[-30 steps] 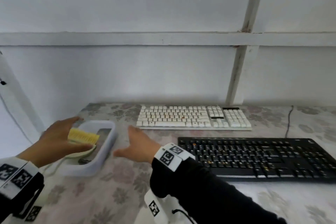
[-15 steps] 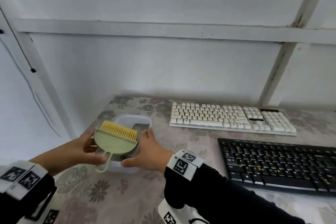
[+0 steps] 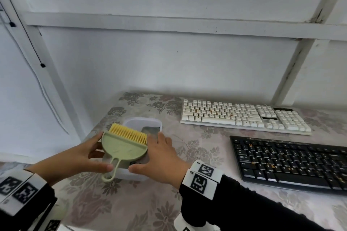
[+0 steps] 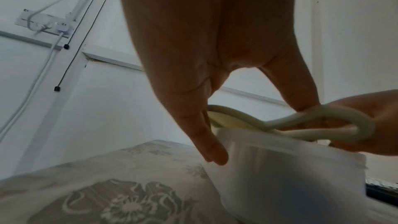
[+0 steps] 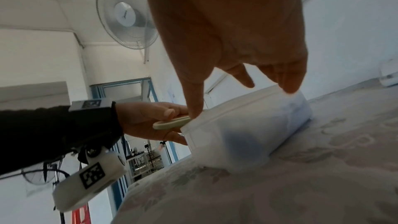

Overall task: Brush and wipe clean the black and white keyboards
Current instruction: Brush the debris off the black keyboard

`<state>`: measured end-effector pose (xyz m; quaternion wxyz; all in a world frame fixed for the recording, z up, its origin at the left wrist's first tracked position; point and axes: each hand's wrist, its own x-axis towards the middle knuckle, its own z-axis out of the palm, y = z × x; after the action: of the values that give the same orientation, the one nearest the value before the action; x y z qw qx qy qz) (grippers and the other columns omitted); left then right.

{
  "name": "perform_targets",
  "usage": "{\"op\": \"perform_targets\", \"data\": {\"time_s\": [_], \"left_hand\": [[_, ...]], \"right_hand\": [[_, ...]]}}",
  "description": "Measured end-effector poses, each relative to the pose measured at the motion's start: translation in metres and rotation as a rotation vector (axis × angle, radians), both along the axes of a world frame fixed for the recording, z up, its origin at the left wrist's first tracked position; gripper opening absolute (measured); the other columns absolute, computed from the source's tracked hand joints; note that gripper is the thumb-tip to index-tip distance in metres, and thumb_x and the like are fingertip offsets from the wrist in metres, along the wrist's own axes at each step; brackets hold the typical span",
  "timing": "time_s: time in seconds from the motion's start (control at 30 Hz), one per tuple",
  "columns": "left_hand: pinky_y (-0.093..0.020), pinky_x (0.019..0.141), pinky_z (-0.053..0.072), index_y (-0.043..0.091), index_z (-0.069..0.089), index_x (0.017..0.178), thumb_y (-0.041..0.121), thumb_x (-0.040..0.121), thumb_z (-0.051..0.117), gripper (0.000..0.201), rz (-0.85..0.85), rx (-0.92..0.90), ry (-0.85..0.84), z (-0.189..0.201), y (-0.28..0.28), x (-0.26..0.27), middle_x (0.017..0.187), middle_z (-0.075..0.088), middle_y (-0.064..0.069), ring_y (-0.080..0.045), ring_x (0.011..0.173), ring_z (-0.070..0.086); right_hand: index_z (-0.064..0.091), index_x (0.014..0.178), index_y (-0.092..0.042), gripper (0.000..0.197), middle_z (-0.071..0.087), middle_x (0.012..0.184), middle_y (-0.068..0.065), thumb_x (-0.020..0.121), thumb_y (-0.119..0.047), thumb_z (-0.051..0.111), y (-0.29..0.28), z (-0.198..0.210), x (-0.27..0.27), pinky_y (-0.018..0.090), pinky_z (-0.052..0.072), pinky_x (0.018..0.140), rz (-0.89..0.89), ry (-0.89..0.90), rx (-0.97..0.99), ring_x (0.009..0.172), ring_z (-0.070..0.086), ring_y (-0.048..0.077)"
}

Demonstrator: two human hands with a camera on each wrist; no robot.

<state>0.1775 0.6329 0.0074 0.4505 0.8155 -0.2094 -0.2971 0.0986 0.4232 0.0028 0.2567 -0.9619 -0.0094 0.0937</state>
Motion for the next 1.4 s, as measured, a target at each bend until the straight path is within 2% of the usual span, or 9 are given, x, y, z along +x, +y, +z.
{"op": "perform_targets", "data": {"time_s": [0.23, 0.47, 0.6, 0.73, 0.8, 0.97, 1.17, 1.27, 1.4], "left_hand": [[-0.012, 0.077, 0.050, 0.058, 0.031, 0.119, 0.038, 0.045, 0.085, 0.094, 0.041, -0.079, 0.036, 0.005, -0.001, -0.003, 0.121, 0.055, 0.027, 0.015, 0.107, 0.052], [-0.013, 0.079, 0.051, 0.055, 0.024, 0.127, 0.039, 0.044, 0.086, 0.105, 0.022, -0.091, 0.030, 0.010, -0.002, -0.006, 0.132, 0.047, 0.024, 0.018, 0.112, 0.047], [-0.012, 0.082, 0.047, 0.046, 0.016, 0.139, 0.058, 0.041, 0.082, 0.119, 0.030, -0.060, -0.019, 0.019, -0.011, -0.009, 0.134, 0.042, 0.026, 0.017, 0.114, 0.044], [-0.013, 0.076, 0.048, 0.048, 0.029, 0.129, 0.077, 0.041, 0.070, 0.101, 0.110, -0.114, -0.094, 0.030, -0.024, -0.014, 0.113, 0.052, 0.033, 0.018, 0.100, 0.053], [-0.020, 0.081, 0.048, 0.056, 0.037, 0.112, 0.088, 0.027, 0.063, 0.095, 0.165, -0.158, -0.156, 0.034, -0.029, -0.013, 0.103, 0.057, 0.038, 0.016, 0.100, 0.054], [-0.027, 0.087, 0.048, 0.051, 0.040, 0.120, 0.088, 0.041, 0.057, 0.089, 0.186, -0.250, -0.236, 0.043, -0.051, -0.012, 0.118, 0.057, 0.026, 0.004, 0.108, 0.057], [-0.027, 0.094, 0.045, 0.041, 0.032, 0.133, 0.089, 0.040, 0.055, 0.108, 0.049, -0.125, -0.353, 0.049, -0.120, -0.031, 0.125, 0.052, 0.020, 0.003, 0.110, 0.055], [-0.017, 0.091, 0.041, 0.039, 0.025, 0.141, 0.086, 0.044, 0.054, 0.111, -0.055, -0.043, -0.381, 0.047, -0.162, -0.045, 0.129, 0.048, 0.020, 0.007, 0.113, 0.049], [-0.027, 0.102, 0.039, 0.042, 0.021, 0.141, 0.084, 0.048, 0.059, 0.108, -0.134, -0.032, -0.317, 0.040, -0.220, -0.065, 0.132, 0.045, 0.019, -0.002, 0.124, 0.043]], "right_hand": [[0.048, 0.135, -0.035, 0.045, 0.031, 0.141, 0.011, 0.092, -0.021, 0.055, 0.022, 0.001, 0.021, 0.051, 0.027, 0.104, 0.326, -0.267, -0.124, 0.125, 0.028, 0.034], [0.058, 0.125, -0.029, 0.035, 0.025, 0.149, 0.011, 0.093, -0.017, 0.053, 0.025, 0.002, 0.024, 0.054, 0.035, 0.096, 0.470, -0.366, -0.212, 0.130, 0.029, 0.036], [0.051, 0.128, -0.019, 0.036, 0.033, 0.144, 0.013, 0.094, -0.011, 0.050, 0.023, -0.003, 0.024, 0.054, 0.043, 0.086, 0.451, -0.444, -0.225, 0.123, 0.037, 0.039], [0.045, 0.129, -0.011, 0.047, 0.042, 0.137, 0.014, 0.085, 0.003, 0.055, 0.012, -0.009, 0.029, 0.054, 0.047, 0.084, 0.432, -0.516, -0.098, 0.112, 0.047, 0.039], [0.047, 0.124, -0.011, 0.041, 0.047, 0.132, 0.014, 0.087, 0.005, 0.052, 0.004, -0.003, 0.026, 0.049, 0.048, 0.083, 0.378, -0.573, 0.032, 0.107, 0.051, 0.036], [0.049, 0.115, -0.010, 0.018, 0.055, 0.096, 0.004, 0.099, -0.010, 0.042, -0.032, 0.030, 0.002, 0.020, 0.037, 0.058, 0.165, -0.693, 0.409, 0.069, 0.047, 0.015], [0.051, 0.092, -0.023, 0.018, 0.052, 0.067, -0.016, 0.089, -0.006, 0.056, -0.118, 0.048, -0.029, 0.028, 0.045, 0.056, -0.160, -0.746, 0.774, 0.057, 0.049, 0.006], [0.054, 0.086, -0.025, 0.023, 0.058, 0.079, -0.007, 0.086, -0.002, 0.059, -0.171, 0.051, -0.053, 0.034, 0.049, 0.064, -0.307, -0.759, 0.853, 0.070, 0.055, 0.012], [0.053, 0.083, -0.023, 0.024, 0.059, 0.080, -0.002, 0.087, 0.000, 0.056, -0.246, 0.056, -0.095, 0.029, 0.048, 0.063, -0.460, -0.760, 0.847, 0.075, 0.058, 0.014]]}}
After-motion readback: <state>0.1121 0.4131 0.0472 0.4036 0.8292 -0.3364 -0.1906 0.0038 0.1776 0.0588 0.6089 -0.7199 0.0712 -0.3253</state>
